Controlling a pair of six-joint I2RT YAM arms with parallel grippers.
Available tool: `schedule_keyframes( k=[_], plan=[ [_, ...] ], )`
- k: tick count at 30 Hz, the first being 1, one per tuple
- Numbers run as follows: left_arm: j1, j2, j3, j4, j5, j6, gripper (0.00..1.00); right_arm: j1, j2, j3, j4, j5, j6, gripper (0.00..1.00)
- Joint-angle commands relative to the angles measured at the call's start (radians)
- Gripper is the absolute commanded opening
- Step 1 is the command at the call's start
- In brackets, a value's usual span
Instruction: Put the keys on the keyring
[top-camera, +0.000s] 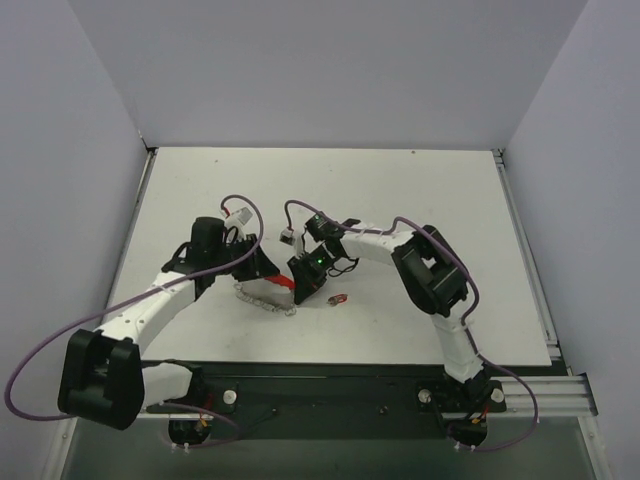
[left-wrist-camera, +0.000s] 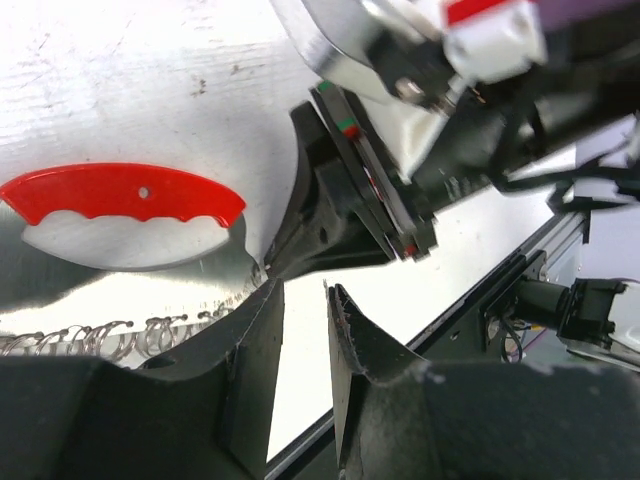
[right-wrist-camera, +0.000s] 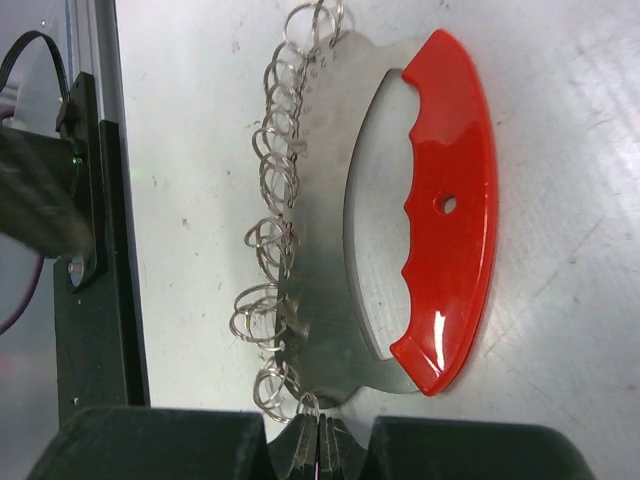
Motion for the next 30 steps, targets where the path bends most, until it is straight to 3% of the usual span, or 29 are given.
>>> schedule_keyframes(
  k=[1, 8, 13, 16, 19, 21, 25, 30],
  plan=[
    [0.004, -0.124, -0.010, 0.051, 0.054, 0.034, 0.35, -0.038, -0.102, 0.101, -0.111, -0.003, -0.054, 0.00],
    [-0.031, -0.258, -0.019, 0.141, 0.134, 0.031, 0.36, -0.105, -0.191, 0.264, -0.355, -0.103, -0.147, 0.00],
    [-0.121, -0.319, -0.026, 0.272, 0.042, -0.018, 0.37, -0.179, -0.307, 0.277, -0.352, -0.164, -0.087, 0.00],
    [-0.152, -0.345, -0.026, 0.334, -0.070, -0.064, 0.39, -0.214, -0.379, 0.252, -0.279, -0.195, 0.038, 0.00],
    [-0.161, -0.367, -0.045, 0.415, -0.136, -0.107, 0.43, -0.243, -0.471, 0.159, -0.047, -0.192, 0.187, 0.00],
    [-0.161, -0.364, -0.046, 0.479, -0.161, -0.109, 0.48, -0.251, -0.482, 0.194, -0.042, -0.175, 0.217, 0.00],
    [-0.172, -0.287, -0.032, 0.631, -0.161, -0.141, 0.57, -0.259, -0.481, 0.197, 0.112, -0.128, 0.387, 0.00],
    [-0.209, -0.161, 0.049, 0.791, -0.153, -0.188, 0.58, -0.279, -0.470, 0.233, 0.211, -0.030, 0.579, 0.00]
  ],
)
